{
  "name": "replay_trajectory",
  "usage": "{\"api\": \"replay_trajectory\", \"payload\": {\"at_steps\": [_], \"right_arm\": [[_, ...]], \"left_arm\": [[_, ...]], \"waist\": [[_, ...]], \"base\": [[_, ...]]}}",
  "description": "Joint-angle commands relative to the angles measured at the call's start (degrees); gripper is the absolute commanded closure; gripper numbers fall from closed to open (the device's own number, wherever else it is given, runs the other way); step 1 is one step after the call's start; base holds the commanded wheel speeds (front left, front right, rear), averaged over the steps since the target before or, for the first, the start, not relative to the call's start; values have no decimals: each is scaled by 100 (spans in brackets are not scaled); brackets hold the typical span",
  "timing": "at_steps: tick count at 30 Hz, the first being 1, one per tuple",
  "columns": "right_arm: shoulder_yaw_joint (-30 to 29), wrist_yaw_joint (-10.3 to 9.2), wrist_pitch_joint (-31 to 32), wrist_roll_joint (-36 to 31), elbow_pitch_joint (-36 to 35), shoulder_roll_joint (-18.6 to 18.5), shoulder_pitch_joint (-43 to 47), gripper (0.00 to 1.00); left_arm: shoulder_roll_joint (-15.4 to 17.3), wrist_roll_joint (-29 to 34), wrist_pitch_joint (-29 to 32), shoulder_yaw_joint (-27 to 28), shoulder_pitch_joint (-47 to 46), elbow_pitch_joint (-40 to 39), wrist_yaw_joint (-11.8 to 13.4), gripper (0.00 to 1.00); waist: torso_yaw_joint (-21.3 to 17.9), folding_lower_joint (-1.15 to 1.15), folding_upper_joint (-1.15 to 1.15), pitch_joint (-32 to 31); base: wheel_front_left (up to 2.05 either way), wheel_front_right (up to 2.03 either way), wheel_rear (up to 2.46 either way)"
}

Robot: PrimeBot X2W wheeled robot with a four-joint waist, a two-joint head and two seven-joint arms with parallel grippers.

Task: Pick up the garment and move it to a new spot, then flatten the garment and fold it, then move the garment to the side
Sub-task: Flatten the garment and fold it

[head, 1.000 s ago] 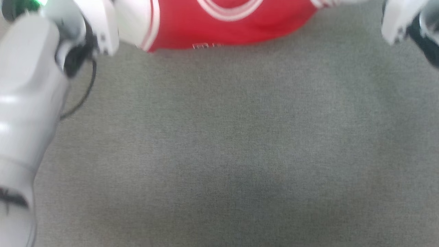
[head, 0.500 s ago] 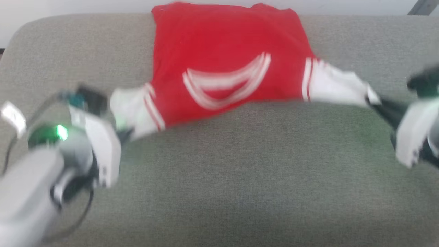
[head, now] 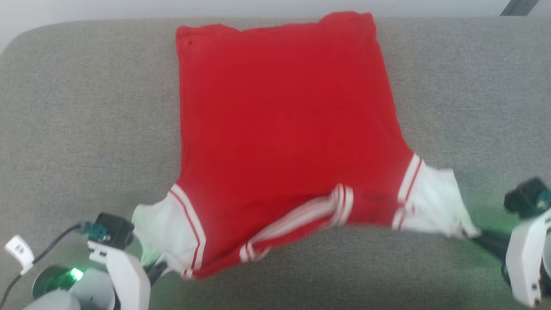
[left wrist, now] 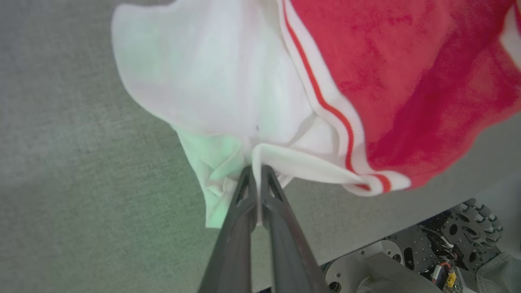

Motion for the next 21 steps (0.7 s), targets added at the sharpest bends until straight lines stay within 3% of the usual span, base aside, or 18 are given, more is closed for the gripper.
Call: {"api": "replay_trajectory", "payload": {"at_steps": [1,6,8,16,17,20,21], "right_arm": [[17,-10,91,93,-47,-35,155,100],[-51,-10,346,279,-196,-161,585,100],[-164,-12,301,211,-101,-96,759,100],[-361,-36,311,-332,554,565,874,100],[-378,-40,290,-436,634,654,854,95],[-512,-54,309,-608,842,899,859,43],[-554,-54,339,-660,842,942,864,1]], "left_arm": [[45,-67,-6,-11,121,-19,59,100],[199,-85,1,-51,423,-34,304,100],[107,-132,-113,-40,536,6,358,100],[-288,-6,-300,-155,388,244,285,100],[-353,-30,-303,-144,360,264,281,100],[-443,38,-368,-143,266,317,266,100],[-474,15,-380,-125,249,325,276,100]], "waist": [[-3,0,0,5],[-13,0,0,61],[-17,0,0,124],[-26,0,0,227],[-29,0,0,228],[-40,0,0,230],[-40,0,0,230]], "base": [[0,0,0],[0,0,0],[0,0,0],[0,0,0],[0,0,0],[0,0,0],[0,0,0]]}}
